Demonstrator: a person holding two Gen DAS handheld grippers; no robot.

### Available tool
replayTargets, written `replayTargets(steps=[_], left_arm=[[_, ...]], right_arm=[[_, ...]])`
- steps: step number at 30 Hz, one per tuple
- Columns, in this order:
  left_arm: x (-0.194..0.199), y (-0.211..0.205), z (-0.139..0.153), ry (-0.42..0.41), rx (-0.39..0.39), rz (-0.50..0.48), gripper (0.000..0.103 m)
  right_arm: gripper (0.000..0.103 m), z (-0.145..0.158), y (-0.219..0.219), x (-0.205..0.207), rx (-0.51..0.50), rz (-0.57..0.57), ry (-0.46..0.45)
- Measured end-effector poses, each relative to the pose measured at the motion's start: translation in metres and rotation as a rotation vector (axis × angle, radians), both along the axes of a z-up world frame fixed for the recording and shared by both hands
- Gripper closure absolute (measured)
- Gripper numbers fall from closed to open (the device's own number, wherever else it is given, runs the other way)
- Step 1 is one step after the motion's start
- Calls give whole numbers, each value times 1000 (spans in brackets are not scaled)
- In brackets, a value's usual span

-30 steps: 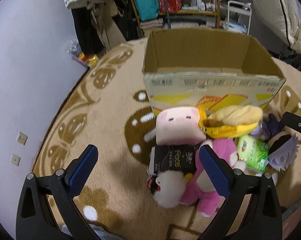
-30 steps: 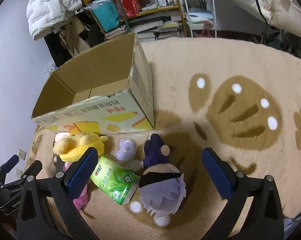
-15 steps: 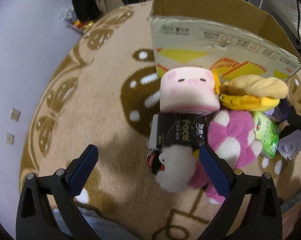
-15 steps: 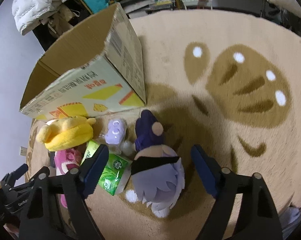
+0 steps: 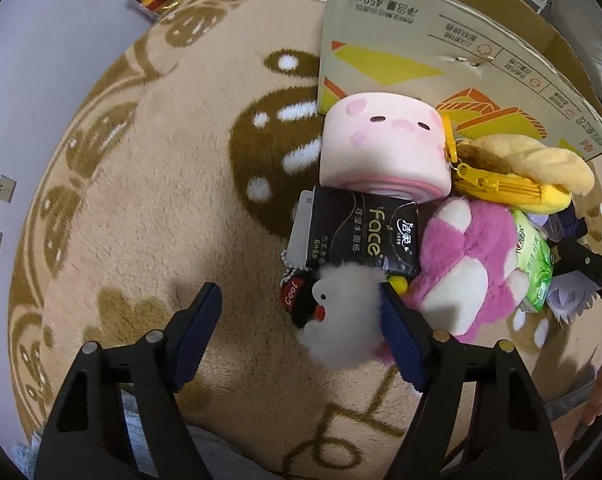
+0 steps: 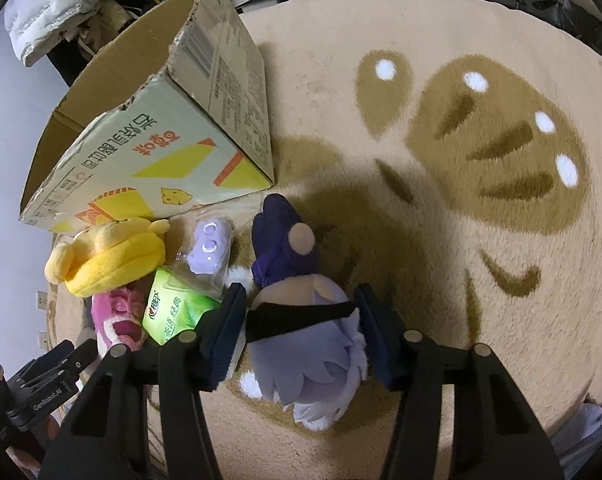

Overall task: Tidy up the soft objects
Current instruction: 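Lower the left tool onto the white plush while the right tool grasps the purple-haired doll, then lift the white plush with the left tool while the right tool carries the doll over the box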

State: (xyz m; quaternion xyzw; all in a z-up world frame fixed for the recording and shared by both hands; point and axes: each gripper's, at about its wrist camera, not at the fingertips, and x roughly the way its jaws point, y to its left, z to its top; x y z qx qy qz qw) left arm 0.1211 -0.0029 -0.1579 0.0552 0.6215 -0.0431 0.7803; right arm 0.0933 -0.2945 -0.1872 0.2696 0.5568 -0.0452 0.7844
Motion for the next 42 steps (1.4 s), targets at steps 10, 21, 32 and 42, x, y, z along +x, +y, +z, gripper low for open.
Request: replayTargets(steps=[10, 21, 32, 42], left_arm=[[9, -1, -22, 54, -28, 9, 44], [4, 0, -22, 25, -15, 52, 63], [-24, -5, 16, -157, 19, 47, 63], [-56, -2, 72, -400, -80, 41, 63]], right_arm=[[44, -20, 0, 7, 23, -2, 47], [47, -14, 5, 11, -24, 18, 0], [47, 30, 21, -8, -107, 63, -218], [47, 87, 34, -37, -141, 82, -465]])
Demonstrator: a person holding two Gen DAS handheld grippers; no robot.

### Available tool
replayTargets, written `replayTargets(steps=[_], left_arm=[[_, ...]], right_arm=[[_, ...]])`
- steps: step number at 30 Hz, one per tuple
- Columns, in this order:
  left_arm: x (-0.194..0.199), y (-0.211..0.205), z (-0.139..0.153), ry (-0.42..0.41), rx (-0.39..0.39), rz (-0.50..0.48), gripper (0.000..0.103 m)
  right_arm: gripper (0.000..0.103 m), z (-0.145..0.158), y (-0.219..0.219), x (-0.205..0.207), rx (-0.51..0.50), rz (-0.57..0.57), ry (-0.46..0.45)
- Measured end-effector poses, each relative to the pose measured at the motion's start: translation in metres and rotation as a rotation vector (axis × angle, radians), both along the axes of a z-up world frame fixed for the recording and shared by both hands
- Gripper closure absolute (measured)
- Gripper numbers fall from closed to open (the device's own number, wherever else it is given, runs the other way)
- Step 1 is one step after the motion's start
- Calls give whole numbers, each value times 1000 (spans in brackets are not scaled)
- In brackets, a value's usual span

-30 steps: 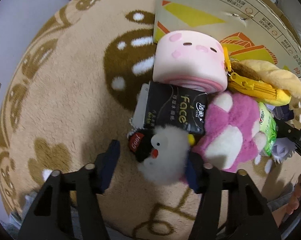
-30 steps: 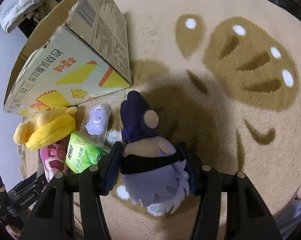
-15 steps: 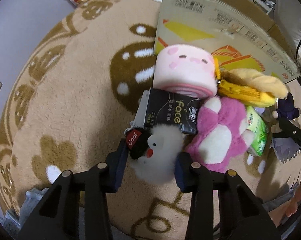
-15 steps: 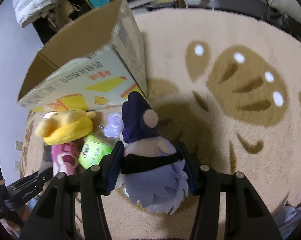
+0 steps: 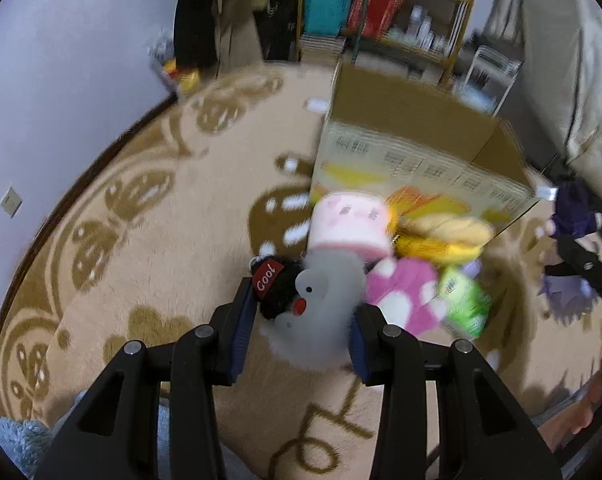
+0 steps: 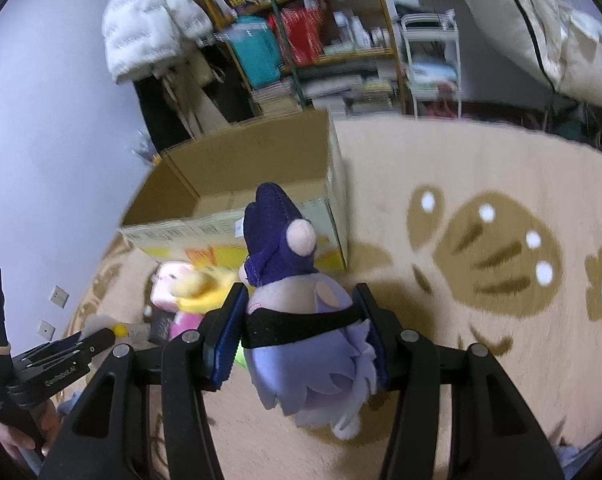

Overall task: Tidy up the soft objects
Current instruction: 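Lift the white plush with the left tool while the right tool carries the doll over the box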

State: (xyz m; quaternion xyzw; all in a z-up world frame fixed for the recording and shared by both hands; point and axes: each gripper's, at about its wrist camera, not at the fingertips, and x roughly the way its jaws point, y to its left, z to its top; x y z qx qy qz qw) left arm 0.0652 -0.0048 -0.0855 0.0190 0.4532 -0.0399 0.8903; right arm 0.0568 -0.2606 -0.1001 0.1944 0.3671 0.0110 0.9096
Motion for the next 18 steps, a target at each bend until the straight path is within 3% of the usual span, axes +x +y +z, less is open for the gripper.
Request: replayTargets(steps=[4, 8, 18], left_arm=[[-16, -3, 25, -178, 10, -2, 63], [-24, -2, 41, -295, 18, 14, 63], [-34, -14, 74, -467, 75, -27, 63]], right_arm=[[47, 21, 6, -14, -29, 24, -115], [47, 37, 10, -24, -59, 22, -213], [47, 62, 12, -26, -104, -9, -340]])
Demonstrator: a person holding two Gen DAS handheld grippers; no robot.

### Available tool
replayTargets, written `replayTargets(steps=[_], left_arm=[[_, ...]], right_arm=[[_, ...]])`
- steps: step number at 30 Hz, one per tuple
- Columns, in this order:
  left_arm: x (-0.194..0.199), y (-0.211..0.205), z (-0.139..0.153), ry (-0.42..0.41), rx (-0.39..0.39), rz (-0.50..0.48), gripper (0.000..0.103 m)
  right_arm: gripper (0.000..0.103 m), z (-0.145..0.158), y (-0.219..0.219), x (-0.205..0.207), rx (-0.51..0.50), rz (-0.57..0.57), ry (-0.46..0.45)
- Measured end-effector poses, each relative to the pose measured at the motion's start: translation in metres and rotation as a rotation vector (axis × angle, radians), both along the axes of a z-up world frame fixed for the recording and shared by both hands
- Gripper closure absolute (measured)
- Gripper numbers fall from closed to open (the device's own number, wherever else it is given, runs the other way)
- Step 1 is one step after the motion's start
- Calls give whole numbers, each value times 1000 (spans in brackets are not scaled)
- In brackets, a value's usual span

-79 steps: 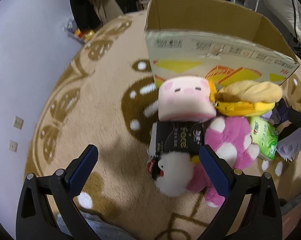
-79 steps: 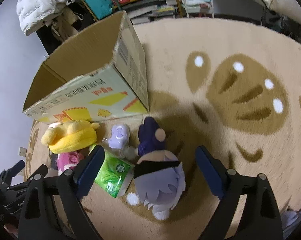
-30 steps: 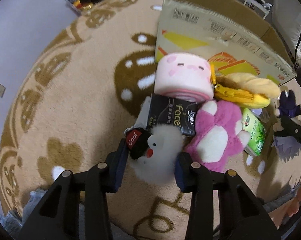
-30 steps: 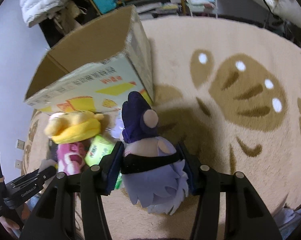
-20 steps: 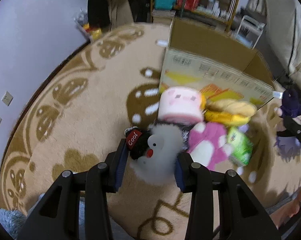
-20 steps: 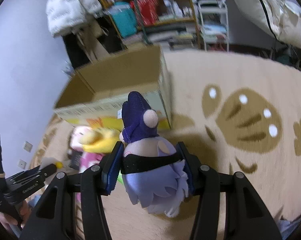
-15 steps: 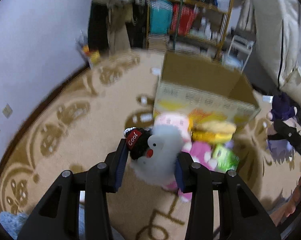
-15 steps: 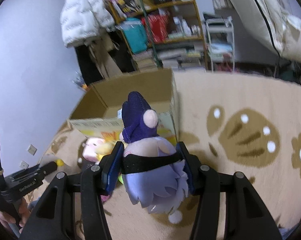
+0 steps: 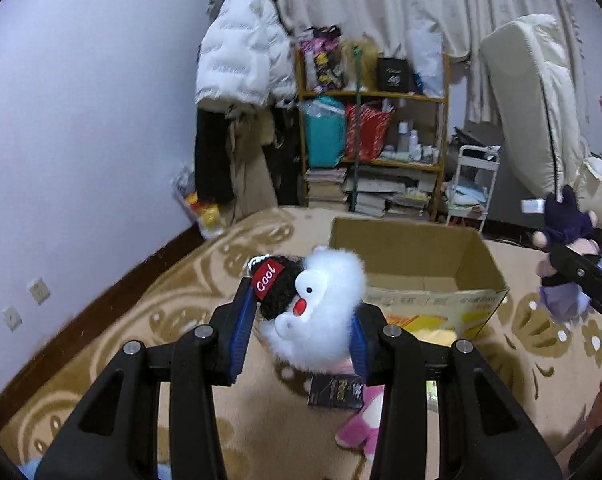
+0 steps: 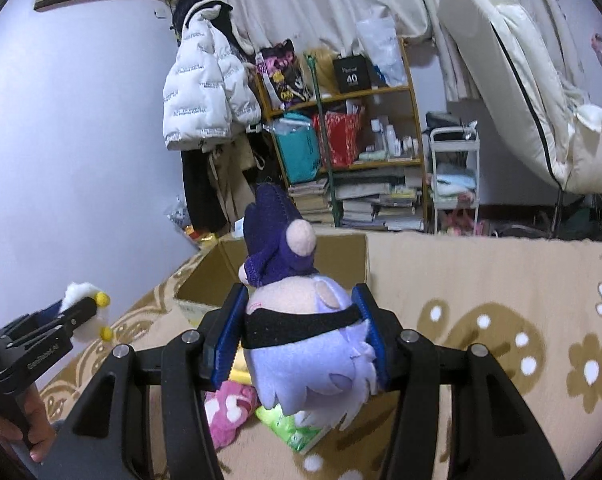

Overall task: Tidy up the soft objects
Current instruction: 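Lift the white plush with the left tool while the right tool carries the doll over the box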

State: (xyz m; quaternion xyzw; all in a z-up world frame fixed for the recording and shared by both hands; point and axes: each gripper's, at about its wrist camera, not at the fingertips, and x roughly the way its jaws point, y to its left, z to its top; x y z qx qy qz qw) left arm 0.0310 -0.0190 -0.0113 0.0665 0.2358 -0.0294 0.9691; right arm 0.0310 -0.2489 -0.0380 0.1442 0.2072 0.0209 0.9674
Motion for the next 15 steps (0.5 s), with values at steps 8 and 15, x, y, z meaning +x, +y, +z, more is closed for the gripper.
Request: replayTargets(steps=[8, 15], left_arm=[[11, -7, 42, -74, -12, -40, 63], [36, -21, 70, -154, 30, -61, 63]], right_arm=[[47, 31, 4, 11, -45, 24, -90], [47, 53, 3, 28, -82, 52, -131]])
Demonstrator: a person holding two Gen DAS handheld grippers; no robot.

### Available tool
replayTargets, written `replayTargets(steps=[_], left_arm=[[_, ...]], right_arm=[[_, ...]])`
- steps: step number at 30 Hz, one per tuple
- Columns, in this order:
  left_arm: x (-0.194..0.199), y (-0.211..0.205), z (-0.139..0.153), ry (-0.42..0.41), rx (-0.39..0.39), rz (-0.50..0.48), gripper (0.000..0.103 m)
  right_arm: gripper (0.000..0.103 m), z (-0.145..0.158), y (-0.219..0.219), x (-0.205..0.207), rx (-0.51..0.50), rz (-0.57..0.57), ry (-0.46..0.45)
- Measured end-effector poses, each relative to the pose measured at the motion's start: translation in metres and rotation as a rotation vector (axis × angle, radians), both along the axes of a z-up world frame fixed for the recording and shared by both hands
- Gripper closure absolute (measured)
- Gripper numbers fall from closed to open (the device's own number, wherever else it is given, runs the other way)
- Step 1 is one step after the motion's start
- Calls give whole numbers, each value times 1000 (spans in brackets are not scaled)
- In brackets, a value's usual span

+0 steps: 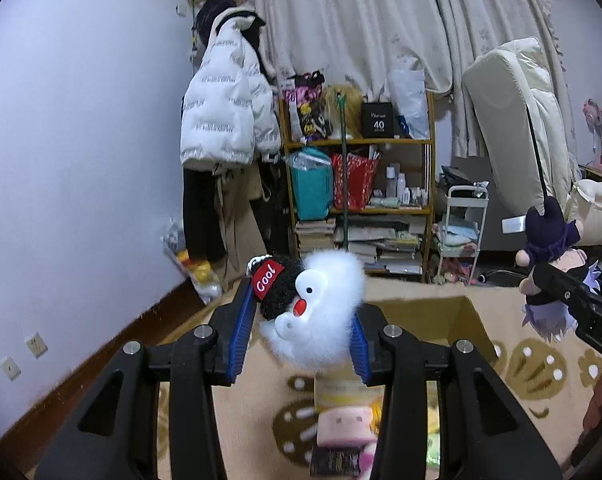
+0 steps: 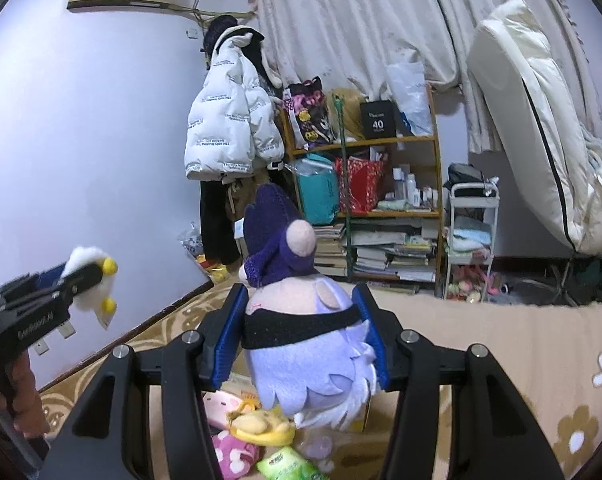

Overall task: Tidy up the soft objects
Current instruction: 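Lift the white plush with the left tool while the right tool carries the doll over the box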

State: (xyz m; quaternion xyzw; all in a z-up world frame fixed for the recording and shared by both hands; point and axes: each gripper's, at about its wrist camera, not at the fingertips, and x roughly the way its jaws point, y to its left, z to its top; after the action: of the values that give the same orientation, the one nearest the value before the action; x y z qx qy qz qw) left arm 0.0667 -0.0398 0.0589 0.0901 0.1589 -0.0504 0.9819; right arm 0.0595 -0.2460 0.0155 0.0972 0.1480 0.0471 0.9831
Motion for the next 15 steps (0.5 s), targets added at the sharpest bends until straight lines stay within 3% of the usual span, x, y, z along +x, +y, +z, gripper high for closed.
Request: replayTargets(steps=[8, 15], left_arm=[[33, -17, -11, -7, 30, -23, 62], [54, -21, -48, 50, 25, -22, 62]], right_arm=[[46, 11, 2, 38, -42, -22, -25], [46, -21, 0, 62, 25, -25, 35]])
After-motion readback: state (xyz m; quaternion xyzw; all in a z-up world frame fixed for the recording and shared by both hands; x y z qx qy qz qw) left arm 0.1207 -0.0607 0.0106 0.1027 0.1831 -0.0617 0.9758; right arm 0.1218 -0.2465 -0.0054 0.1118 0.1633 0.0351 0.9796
